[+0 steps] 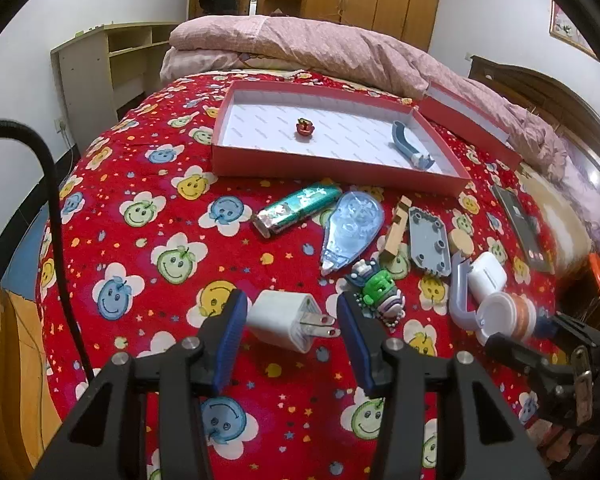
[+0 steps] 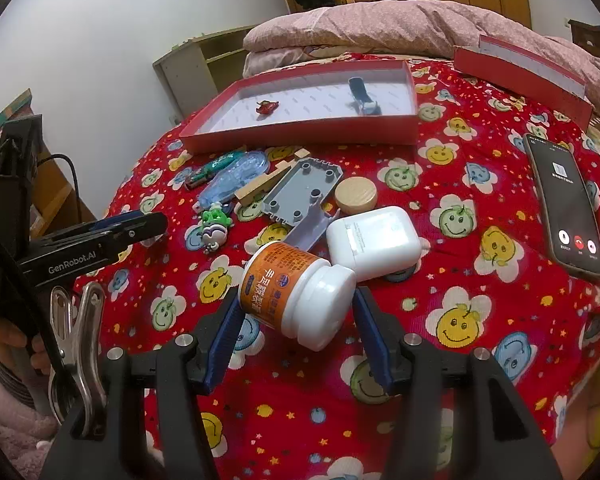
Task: Organize rigid objects
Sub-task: 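Grasp white charger plug with left tool while right tool grasps white-orange jar, then carry charger plug and jar into the red tray with both tools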
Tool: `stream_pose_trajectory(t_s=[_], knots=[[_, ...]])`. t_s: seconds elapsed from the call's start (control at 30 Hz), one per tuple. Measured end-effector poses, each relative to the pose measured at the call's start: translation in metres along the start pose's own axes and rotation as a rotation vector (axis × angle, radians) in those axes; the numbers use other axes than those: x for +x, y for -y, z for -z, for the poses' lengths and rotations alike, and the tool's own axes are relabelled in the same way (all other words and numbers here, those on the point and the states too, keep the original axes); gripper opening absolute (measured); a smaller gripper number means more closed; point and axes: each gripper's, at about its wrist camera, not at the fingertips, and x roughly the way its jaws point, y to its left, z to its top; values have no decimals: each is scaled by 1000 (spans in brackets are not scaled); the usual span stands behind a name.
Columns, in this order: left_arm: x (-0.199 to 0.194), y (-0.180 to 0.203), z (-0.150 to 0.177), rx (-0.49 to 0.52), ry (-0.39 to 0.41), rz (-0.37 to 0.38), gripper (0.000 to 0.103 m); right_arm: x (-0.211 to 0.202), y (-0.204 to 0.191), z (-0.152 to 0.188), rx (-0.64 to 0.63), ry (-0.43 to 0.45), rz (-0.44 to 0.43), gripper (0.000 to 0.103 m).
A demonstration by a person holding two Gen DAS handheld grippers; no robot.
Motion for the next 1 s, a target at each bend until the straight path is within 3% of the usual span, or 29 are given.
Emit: stream_pose_trajectory(t_s=[0.37,1.0], knots=[[-8,3,-17,3,19,16,49,-6,-4,-11,-20,11,-27,57],[21,6,-105,43,91,-14,49,5,11,-68,-25,14,-51,57]])
